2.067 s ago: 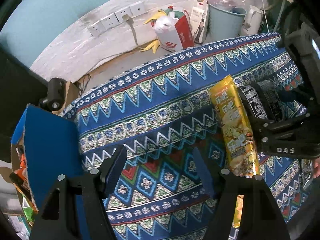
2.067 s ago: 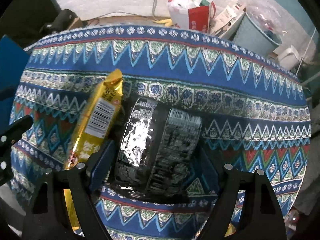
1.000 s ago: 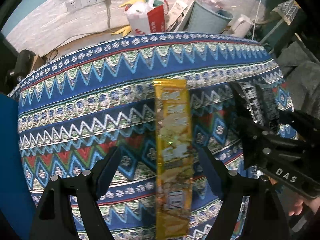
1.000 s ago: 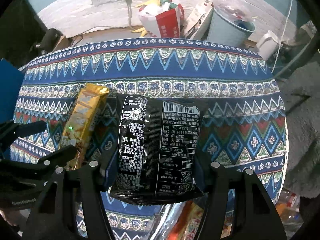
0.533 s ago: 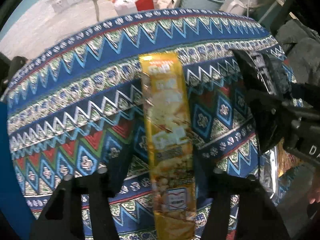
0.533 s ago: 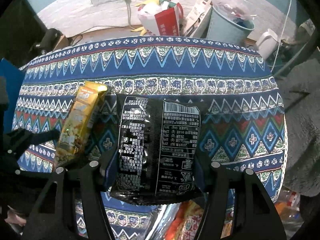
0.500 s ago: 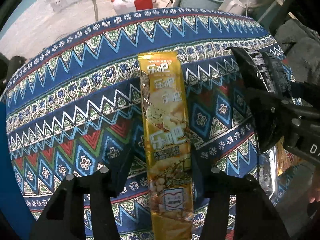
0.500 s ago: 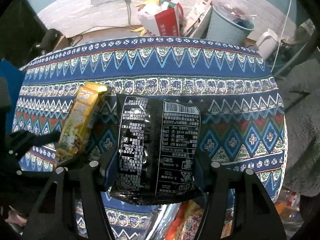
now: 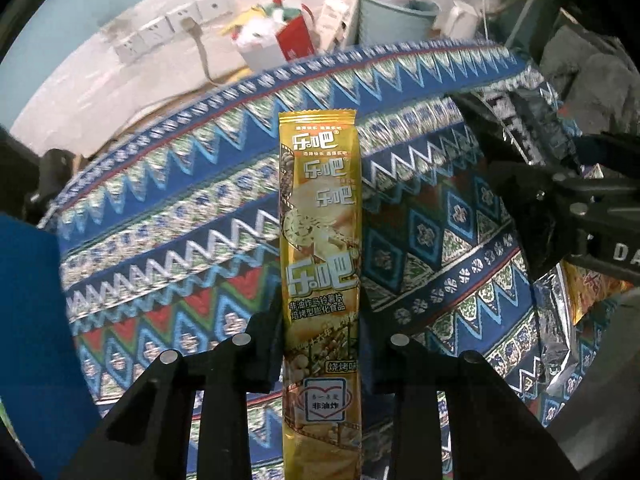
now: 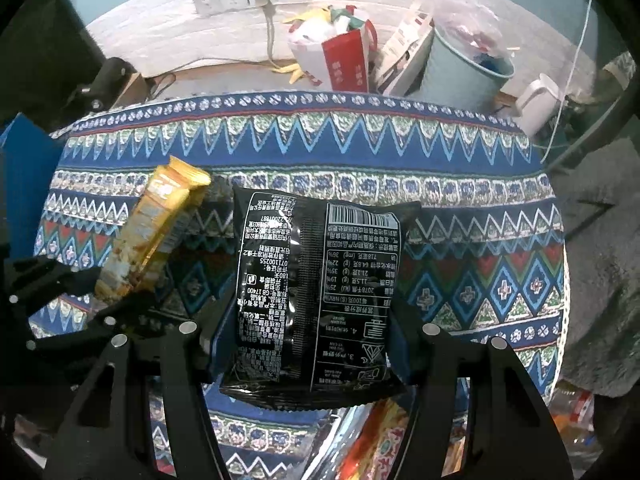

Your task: Organize snacks

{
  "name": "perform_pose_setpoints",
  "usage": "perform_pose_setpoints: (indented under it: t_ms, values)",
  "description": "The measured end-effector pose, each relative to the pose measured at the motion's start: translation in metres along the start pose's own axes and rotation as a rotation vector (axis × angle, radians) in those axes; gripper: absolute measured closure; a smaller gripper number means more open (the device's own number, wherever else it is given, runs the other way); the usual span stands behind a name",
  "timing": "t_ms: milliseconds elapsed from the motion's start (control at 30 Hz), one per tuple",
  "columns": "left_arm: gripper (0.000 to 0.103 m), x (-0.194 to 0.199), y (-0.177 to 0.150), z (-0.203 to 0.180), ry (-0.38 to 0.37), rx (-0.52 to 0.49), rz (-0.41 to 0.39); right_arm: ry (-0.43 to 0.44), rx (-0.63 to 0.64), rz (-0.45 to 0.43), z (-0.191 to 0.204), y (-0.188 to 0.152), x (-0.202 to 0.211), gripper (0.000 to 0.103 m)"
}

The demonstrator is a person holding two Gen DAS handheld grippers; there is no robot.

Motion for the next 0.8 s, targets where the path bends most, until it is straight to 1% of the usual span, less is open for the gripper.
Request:
perform_pose_setpoints:
  t_ms: [100,167,400,533,800]
  values:
    - [0.072,0.015,-0.002,0.013,0.020,0.007,-0.020,0.004,0.009,-0.011,0.006,0.004,0.006,0.041]
    - [0.072,0.026,-0.003,0.020,0.054,-0.001,-0.043,0.006,0.021,-0.022,0.012,0.008,0.010,0.041]
    - [0.072,0.060,0.003,0.043,0.077,0.041,-0.083,0.025,0.067,-0.059,0.040,0.019,0.022,0.041]
    - [0.072,0.078,0.002,0.059,0.140,0.035,-0.134,0.030,0.089,-0.077,0.055,0.024,0.029,0.041]
    - [0.072,0.107,-0.008,0.084,0.141,0.085,-0.174,0.051,0.144,-0.124,0.089,0.033,0.054,0.041]
Point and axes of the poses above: each gripper's, at about its wrist camera, not at the fingertips, and x roughly against the way its jaws point, z to its left, y to its top, the point moved 9 cm from there along -x, roughly the way its jaws point, and after that the axes turned 5 degrees about z, right-handed, at the moved point
